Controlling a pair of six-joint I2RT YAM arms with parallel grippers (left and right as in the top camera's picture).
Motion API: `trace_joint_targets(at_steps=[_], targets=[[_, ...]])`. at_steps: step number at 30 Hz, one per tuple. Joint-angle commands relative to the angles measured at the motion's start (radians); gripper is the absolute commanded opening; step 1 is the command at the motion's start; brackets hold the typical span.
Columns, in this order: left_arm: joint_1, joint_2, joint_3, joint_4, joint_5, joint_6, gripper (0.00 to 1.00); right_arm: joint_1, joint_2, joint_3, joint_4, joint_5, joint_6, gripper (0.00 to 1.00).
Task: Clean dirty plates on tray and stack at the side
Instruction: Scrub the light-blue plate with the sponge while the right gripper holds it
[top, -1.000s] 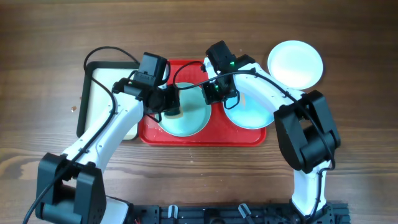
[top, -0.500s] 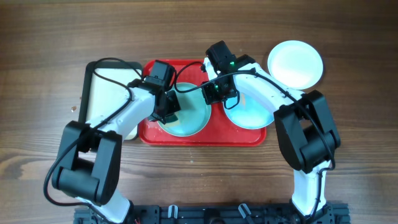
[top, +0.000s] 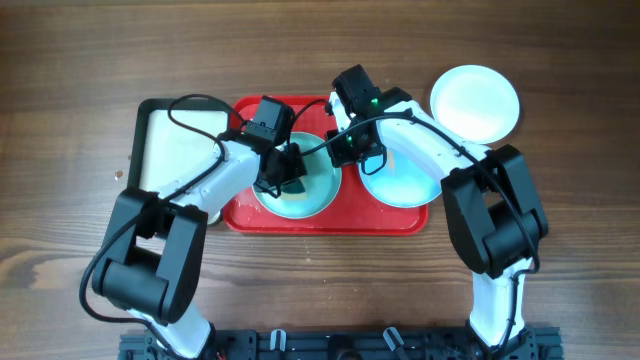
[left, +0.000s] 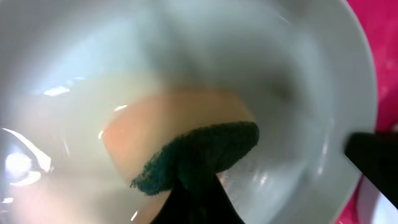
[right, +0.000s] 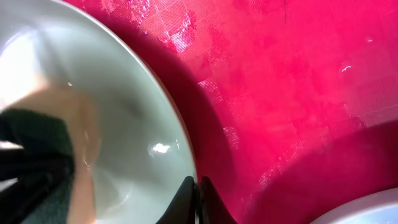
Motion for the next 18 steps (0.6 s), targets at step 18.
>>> trace_joint_targets(at_steps=[18], targets=[[-0.034,-0.269,0.043,-0.165,-0.284,0.021,0.04,0.011,-0.008,-0.007,0.003,-0.022,0.001,0.04]])
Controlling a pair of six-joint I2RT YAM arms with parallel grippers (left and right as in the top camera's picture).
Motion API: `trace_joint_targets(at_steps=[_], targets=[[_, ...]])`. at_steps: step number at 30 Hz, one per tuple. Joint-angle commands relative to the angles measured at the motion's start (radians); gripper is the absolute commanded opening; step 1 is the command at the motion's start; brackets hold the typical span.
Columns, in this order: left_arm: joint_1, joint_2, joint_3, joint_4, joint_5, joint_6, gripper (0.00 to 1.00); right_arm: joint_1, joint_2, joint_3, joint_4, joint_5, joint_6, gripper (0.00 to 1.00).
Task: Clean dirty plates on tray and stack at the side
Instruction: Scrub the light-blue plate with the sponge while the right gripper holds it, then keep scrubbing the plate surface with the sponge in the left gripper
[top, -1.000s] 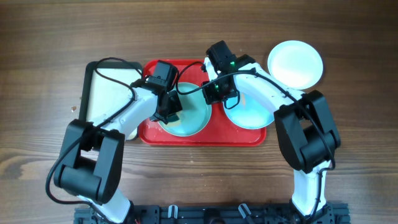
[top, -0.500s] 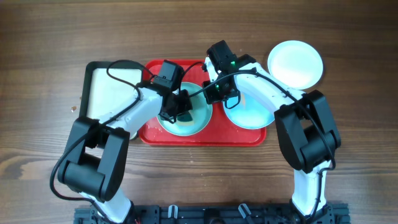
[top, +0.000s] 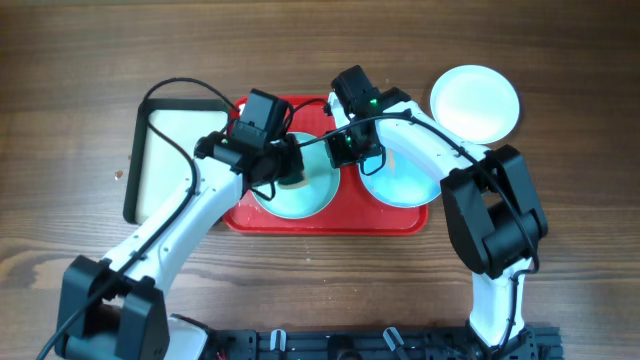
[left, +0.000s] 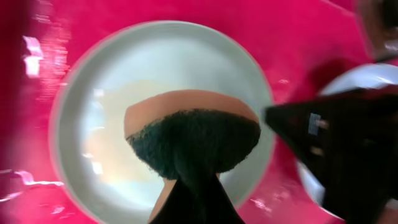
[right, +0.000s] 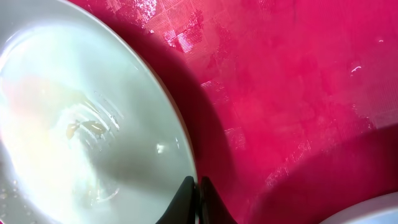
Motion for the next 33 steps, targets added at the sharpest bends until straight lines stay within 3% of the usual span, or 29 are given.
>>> trace_joint_targets(at_steps=[1,33], targets=[[-0.004,-0.001,0.012,-0.021,-0.145,0.015,0.04,0.008,-0.008,-0.007,0.002,-0.019,0.001,0.04],[-0.004,0.056,0.009,-0.025,-0.145,0.015,0.04,0.008,-0.008,-0.007,0.005,-0.019,0.000,0.04]])
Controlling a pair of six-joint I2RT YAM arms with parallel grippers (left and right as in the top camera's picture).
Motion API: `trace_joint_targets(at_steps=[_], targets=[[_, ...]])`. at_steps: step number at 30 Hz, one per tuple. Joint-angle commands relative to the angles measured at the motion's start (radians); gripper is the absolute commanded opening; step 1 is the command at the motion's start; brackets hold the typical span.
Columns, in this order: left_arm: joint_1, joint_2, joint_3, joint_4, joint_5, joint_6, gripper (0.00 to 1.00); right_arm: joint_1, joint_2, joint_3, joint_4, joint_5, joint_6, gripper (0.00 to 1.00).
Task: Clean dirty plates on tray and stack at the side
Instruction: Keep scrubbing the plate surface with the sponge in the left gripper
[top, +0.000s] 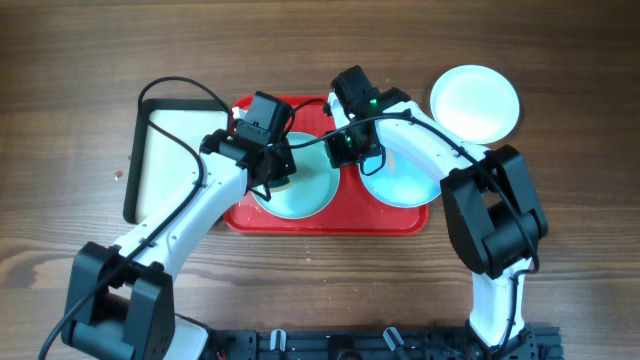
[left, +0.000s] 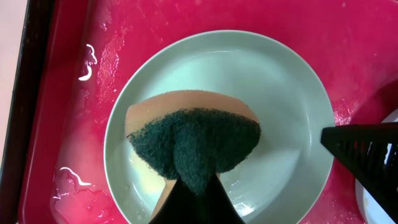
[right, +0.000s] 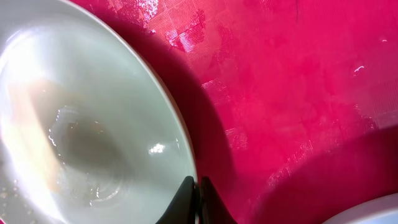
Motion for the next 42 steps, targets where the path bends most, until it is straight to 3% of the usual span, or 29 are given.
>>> trace_joint_targets(at_steps=[1,27,39,42], targets=[[-0.004,0.009,0.009,0.000,-0.021,0.014,0.04,0.007,-0.008,-0.007,0.005,-0.016,0.001,0.04],[-0.004,0.010,-0.012,-0.007,-0.040,0.011,0.04,0.007,-0.008,-0.007,-0.003,-0.016,0.001,0.04],[-0.004,0.105,-0.127,0.160,-0.031,-0.016,0.04,0.007,-0.008,-0.007,-0.003,-0.016,0.001,0.04],[-0.004,0.182,-0.127,0.216,0.090,-0.018,0.04,0.007,-0.008,-0.007,-0.003,-0.017,0.001,0.04]])
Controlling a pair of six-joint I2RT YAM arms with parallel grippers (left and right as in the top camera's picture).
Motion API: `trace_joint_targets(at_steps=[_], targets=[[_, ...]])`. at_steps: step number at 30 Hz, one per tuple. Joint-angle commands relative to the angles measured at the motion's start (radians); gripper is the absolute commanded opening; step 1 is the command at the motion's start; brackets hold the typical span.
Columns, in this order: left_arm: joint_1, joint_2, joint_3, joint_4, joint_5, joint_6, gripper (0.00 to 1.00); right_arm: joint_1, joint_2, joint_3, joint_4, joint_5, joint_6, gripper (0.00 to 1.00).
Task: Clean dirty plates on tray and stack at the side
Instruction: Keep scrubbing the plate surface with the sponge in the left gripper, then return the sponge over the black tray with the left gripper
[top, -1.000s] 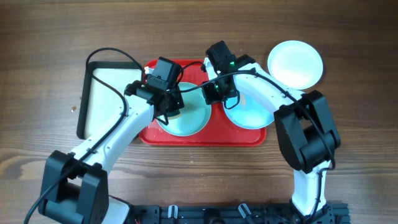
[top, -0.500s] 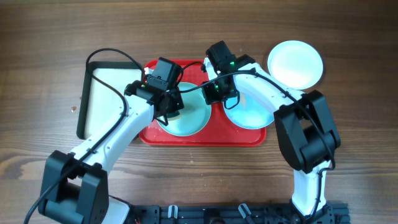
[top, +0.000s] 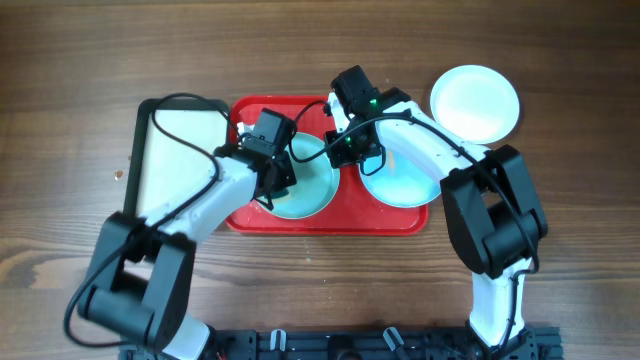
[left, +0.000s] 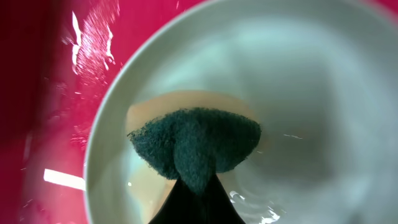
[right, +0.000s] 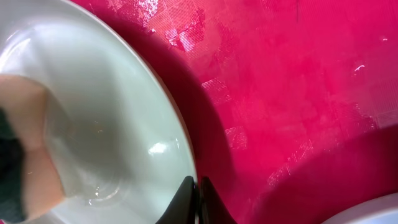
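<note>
A pale green plate (top: 305, 190) lies on the left half of the red tray (top: 330, 222). My left gripper (top: 268, 180) is shut on a sponge (left: 194, 140) with a dark green scrub face and tan back, pressed into the wet plate (left: 298, 93) near its left side. My right gripper (right: 198, 186) is shut on the plate's right rim (right: 180, 134), one finger inside and one outside. A second pale plate (top: 400, 185) sits on the tray's right half. A white plate (top: 475, 103) rests on the table at the right.
A black-rimmed cream tray (top: 165, 160) lies left of the red tray. The red tray's floor (right: 298, 81) is wet and glossy. Both arms cross over the red tray's middle.
My left gripper has dropped from above the plate down into it; the sponge now presses on the plate's left part. The right gripper still pinches the rim.
The sponge was first down in the plate with the right gripper clamping the rim. It was then held higher above the plate at two moments, showing the wet dish whole. Now it is back against the plate's left side.
</note>
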Motion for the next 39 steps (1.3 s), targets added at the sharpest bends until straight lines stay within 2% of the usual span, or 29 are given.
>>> trace_joint_targets(at_steps=[1,4,9,14,16,26,29,34,39], targets=[[-0.004,0.081,-0.010,0.051,0.130,-0.013,0.04,0.007,-0.008,-0.007,-0.002,-0.016,0.001,0.04],[-0.004,0.086,-0.009,0.052,0.143,-0.010,0.04,0.007,-0.008,-0.007,-0.002,-0.016,0.001,0.04],[-0.003,0.077,-0.008,0.097,0.355,0.043,0.04,0.007,-0.008,-0.007,-0.001,-0.016,0.001,0.04],[0.006,0.010,0.008,0.087,0.375,0.047,0.04,0.007,-0.008,-0.007,-0.001,-0.016,0.001,0.04],[0.019,-0.050,0.010,0.075,0.354,0.047,0.04,0.007,-0.008,-0.007,-0.001,-0.016,0.001,0.04],[0.095,-0.337,0.010,-0.079,0.043,0.047,0.04,0.007,-0.008,-0.007,-0.001,-0.016,0.001,0.04],[0.135,-0.384,0.010,-0.135,-0.024,0.045,0.04,0.007,-0.008,-0.007,-0.002,-0.015,0.000,0.12],[0.313,-0.400,0.010,-0.220,-0.055,0.031,0.04,0.007,-0.008,-0.007,-0.009,-0.016,0.004,0.24],[0.514,-0.399,0.010,-0.288,-0.001,0.032,0.04,0.007,-0.008,-0.008,-0.017,-0.016,0.003,0.24]])
